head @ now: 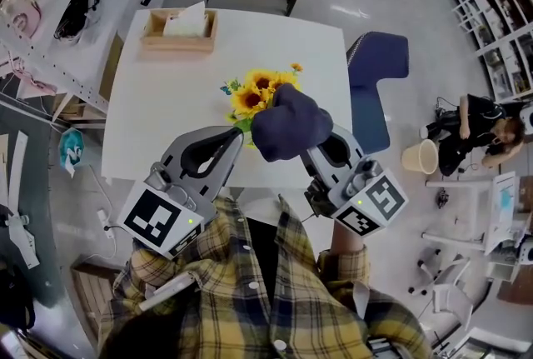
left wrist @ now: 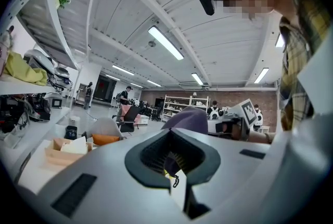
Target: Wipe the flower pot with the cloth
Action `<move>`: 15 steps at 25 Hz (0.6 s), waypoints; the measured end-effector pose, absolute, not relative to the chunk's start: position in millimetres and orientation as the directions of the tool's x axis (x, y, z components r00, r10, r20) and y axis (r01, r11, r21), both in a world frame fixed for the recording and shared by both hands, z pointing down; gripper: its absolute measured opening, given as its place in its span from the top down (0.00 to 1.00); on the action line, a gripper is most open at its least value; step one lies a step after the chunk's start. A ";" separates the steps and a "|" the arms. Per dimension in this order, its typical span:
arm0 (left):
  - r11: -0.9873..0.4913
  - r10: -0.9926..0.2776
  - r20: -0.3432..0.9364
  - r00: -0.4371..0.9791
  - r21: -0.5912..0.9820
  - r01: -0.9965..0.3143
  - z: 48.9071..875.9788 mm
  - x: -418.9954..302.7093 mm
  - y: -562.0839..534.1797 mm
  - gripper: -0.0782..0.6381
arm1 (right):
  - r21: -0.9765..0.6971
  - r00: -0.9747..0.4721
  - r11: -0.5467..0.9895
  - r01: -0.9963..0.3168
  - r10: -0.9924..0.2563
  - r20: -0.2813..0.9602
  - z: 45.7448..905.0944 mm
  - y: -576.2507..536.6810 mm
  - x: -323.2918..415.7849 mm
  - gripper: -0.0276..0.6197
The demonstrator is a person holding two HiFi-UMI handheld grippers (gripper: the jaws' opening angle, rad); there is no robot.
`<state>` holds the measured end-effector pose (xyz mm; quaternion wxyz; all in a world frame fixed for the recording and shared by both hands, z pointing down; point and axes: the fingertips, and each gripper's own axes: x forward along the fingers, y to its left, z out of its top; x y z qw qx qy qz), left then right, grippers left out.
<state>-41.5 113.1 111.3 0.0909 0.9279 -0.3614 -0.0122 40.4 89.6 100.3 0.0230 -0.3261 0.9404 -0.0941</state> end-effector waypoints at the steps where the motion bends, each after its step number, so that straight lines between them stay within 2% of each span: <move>1: -0.723 -0.672 0.045 0.739 0.175 -0.668 111.6 -42.7 113.1 0.88 | -0.192 -0.788 0.771 -0.607 -0.616 0.020 101.3 90.2 38.7 0.91; 15: -0.727 -0.666 0.052 0.744 0.178 -0.663 122.8 -54.9 105.3 0.88 | -0.188 -0.785 0.767 -0.613 -0.618 0.040 109.4 83.5 25.5 0.91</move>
